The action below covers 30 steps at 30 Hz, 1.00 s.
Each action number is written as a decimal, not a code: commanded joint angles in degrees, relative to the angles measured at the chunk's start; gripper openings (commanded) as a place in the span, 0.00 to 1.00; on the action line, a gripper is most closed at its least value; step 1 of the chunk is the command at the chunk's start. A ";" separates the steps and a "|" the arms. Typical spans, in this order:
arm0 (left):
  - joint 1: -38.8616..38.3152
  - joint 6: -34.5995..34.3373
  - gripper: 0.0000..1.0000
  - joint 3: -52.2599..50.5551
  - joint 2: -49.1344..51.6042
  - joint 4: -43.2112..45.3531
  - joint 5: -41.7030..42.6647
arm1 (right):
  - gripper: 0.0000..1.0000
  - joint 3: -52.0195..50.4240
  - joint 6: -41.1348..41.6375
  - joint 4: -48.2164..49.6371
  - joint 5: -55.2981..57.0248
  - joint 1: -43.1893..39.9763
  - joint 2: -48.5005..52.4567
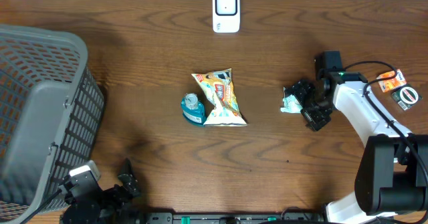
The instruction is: Scan the item barcode
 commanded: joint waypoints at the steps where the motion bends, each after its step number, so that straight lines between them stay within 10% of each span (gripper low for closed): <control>1: -0.24 0.94 0.99 0.35 -0.35 0.09 0.11 | 0.99 -0.13 1.53 2.64 -2.29 -0.20 -0.17; 6: -0.24 0.92 0.99 0.35 -0.35 0.09 0.11 | 0.86 0.11 1.29 10.34 -4.81 -1.03 -1.27; 14: -0.24 0.94 0.99 0.35 -0.35 0.09 0.11 | 0.16 0.02 -4.31 24.85 4.48 3.02 3.82; 30: -0.24 0.94 0.99 0.35 -0.35 0.09 0.13 | 0.06 0.09 -23.74 3.30 6.60 11.67 1.95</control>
